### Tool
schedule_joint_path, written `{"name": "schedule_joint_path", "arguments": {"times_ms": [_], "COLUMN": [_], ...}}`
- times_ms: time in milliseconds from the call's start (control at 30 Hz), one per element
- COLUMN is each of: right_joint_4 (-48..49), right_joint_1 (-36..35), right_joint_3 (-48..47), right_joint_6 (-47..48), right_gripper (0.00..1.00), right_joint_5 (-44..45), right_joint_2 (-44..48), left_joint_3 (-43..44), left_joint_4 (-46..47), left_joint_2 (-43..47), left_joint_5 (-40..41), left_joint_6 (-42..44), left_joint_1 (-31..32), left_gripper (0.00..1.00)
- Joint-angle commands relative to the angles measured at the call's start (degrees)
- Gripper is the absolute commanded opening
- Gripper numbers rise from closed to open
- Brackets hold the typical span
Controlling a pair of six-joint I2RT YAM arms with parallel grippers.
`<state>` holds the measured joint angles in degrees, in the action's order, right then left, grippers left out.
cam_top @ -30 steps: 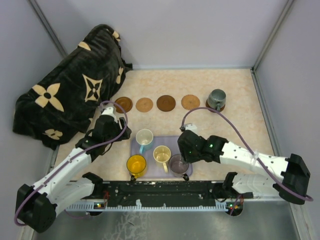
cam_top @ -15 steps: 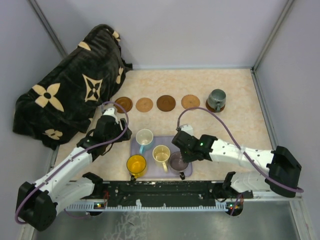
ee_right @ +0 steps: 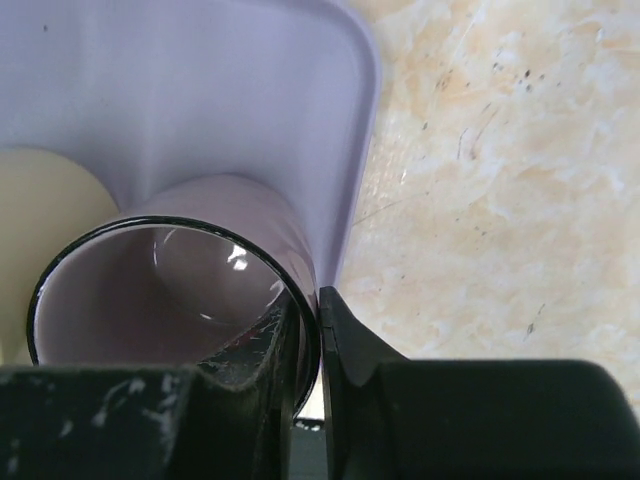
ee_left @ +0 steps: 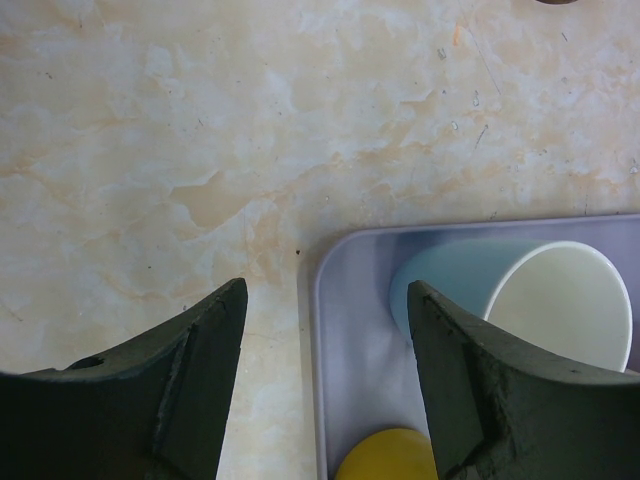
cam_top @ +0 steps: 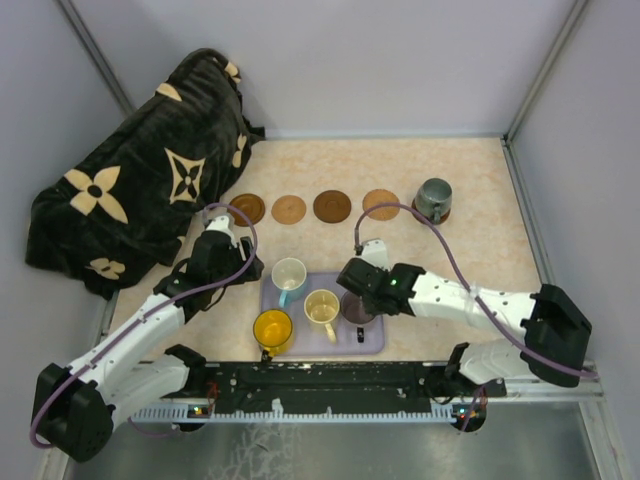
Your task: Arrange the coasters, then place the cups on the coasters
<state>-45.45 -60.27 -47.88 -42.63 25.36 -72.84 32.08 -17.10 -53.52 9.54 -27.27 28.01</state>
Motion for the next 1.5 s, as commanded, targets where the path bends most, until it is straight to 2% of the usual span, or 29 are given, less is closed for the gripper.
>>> {"name": "schedule_joint_path", "arguments": {"times_ms": [0, 267, 533, 833, 900, 1000, 1167, 1333, 1467], "right_joint_4": [2.73, 6.17, 12.75, 11.6, 10.25, 7.64, 3.19, 1.44, -0.48], "right_joint_1": [-0.33, 1.16, 6.31, 7.62, 7.62, 7.62, 7.61, 6.77, 1.37], "right_joint_3": [-4.49, -4.59, -3.17, -4.69, -5.19, -6.39, -7.34, -4.08, -1.46], "right_joint_6": [1.28, 6.37, 10.57, 10.03, 9.27, 8.36, 6.54, 4.45, 1.25], "right_gripper": [0.16, 0.33, 0.34, 0.35, 0.41, 0.59, 0.74, 0.74, 0.69], "right_joint_5": [7.6, 10.91, 7.25, 7.18, 7.1, 7.28, 5.92, -0.51, -1.05], "right_joint_2": [-1.75, -4.9, -2.69, -2.84, -1.71, 1.8, 9.62, 14.8, 14.09], "left_joint_3": [-0.11, -0.08, -0.6, -0.78, -0.86, -0.94, -0.87, -1.04, -0.97], "left_joint_4": [0.87, 0.84, 0.84, 0.27, 0.28, 0.23, -0.19, -0.94, -1.48], "left_joint_2": [-0.09, -0.26, -0.09, 0.64, 0.73, 1.01, 2.01, 3.64, 3.96], "left_joint_5": [-0.49, -0.23, -0.05, 0.26, 0.17, -0.03, -0.25, 0.32, 0.5], "left_joint_6": [-0.28, -0.25, -0.6, -0.64, -0.65, -0.64, -0.48, -0.43, -0.48], "left_joint_1": [0.38, 0.38, 0.38, 0.43, 0.38, 0.38, 0.38, 0.38, 0.38], "left_gripper": [0.72, 0.72, 0.72, 0.72, 0.72, 0.72, 0.72, 0.72, 0.72]}}
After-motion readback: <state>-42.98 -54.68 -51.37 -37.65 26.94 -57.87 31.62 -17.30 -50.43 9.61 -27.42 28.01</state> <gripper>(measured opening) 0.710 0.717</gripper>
